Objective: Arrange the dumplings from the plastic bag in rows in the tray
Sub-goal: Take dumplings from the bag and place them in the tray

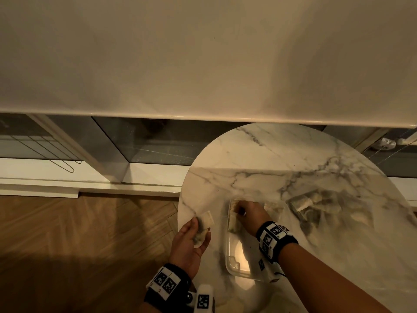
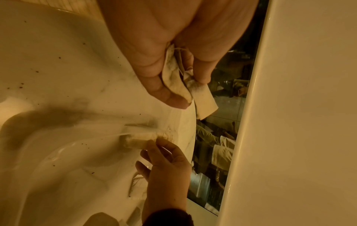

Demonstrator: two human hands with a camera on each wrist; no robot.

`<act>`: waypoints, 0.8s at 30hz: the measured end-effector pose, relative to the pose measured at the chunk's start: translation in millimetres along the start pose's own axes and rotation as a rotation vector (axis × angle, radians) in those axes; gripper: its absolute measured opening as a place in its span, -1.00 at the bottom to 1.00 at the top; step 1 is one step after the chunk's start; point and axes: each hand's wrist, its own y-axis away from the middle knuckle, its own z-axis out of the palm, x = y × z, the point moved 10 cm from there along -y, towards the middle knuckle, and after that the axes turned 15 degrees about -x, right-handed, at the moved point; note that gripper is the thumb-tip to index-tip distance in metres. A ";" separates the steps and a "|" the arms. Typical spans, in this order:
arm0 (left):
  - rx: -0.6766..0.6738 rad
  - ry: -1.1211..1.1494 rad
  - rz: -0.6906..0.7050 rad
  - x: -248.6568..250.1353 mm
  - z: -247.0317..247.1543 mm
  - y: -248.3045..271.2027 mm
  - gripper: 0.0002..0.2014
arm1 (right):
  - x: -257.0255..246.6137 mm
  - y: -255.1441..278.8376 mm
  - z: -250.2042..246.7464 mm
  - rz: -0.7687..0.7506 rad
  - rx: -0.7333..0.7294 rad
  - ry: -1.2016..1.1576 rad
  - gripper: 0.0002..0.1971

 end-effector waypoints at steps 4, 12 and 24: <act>0.008 0.002 0.002 1.5 -1.2 -2.6 -0.63 | 2.1 1.2 -1.5 -0.011 0.039 -0.057 -0.86; 0.034 -0.006 -0.017 -3.0 -3.6 -10.7 -0.54 | 36.8 15.5 3.7 0.174 0.069 -0.258 -0.73; 0.018 -0.025 -0.026 -2.6 5.4 -12.0 -0.46 | 22.6 11.4 32.0 0.170 -0.168 -0.181 -0.72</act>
